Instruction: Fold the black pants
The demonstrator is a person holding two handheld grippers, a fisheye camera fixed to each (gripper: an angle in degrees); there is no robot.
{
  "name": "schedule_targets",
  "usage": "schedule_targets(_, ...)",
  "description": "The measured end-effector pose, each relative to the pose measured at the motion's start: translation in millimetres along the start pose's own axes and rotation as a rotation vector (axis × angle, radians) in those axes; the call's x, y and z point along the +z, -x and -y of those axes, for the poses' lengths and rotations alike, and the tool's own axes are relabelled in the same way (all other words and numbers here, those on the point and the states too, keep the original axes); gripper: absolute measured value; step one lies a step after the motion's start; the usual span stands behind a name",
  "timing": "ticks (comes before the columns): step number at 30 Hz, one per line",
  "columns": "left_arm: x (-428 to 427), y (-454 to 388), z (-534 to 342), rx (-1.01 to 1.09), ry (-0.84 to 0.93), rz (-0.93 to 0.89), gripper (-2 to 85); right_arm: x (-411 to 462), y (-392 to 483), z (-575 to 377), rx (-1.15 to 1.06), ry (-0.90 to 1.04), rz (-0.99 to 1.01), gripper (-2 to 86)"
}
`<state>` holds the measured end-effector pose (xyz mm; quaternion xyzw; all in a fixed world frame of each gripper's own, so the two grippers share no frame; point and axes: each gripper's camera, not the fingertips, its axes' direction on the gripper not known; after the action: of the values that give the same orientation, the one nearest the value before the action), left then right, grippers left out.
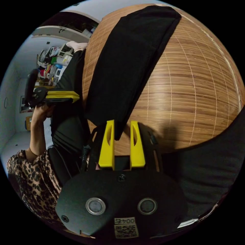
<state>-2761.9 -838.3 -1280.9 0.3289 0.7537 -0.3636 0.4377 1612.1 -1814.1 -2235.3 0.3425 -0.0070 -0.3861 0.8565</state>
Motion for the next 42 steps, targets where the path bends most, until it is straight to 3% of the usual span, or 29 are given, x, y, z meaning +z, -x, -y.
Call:
schedule_targets(3, 6, -16, 17, 0.074, -0.124, 0.027, 1.3, 6, 1, 11, 0.016, -0.016, -0.045, 8.8)
schedule_targets(6, 37, -31, 37, 0.143, -0.046, 0.193, 1.2, 14, 10, 19, -0.016, -0.027, -0.15, 7.5)
schedule_targets(13, 40, -55, 3, 0.161, -0.042, 0.218, 0.7, 25, 19, 18, -0.13, 0.023, -0.318, 6.6)
schedule_targets(20, 42, -87, -37, 0.229, 0.013, 0.281, 0.8, 33, 1, 11, -0.143, 0.142, -0.24, 6.7)
schedule_targets(23, 30, -82, -51, 0.233, 0.038, 0.152, 1.3, 21, -11, 8, -0.153, 0.125, -0.198, 6.9)
schedule_targets(26, -2, -67, -67, 0.204, -0.134, 0.004, 2.4, -21, -28, 1, -0.197, -0.093, -0.137, 7.1)
schedule_targets(28, -22, -58, -73, 0.172, -0.323, 0.033, 4.0, -61, -52, 2, -0.217, -0.329, -0.096, 7.7)
schedule_targets(31, -19, -51, -67, 0.101, -0.447, 0.103, 7.1, -94, -99, 25, -0.176, -0.501, 0.001, 8.0)
schedule_targets(36, 36, -49, -63, 0.069, -0.379, 0.111, 8.3, -99, -196, 93, -0.006, -0.49, 0.189, 7.1)
schedule_targets(37, 40, -50, -78, 0.069, -0.477, 0.134, 8.3, -96, -220, 112, 0.037, -0.459, 0.265, 7.0)
schedule_targets(42, 50, -52, -100, 0.088, -0.534, 0.162, 8.3, -82, -292, 166, 0.152, -0.408, 0.447, 7.5)
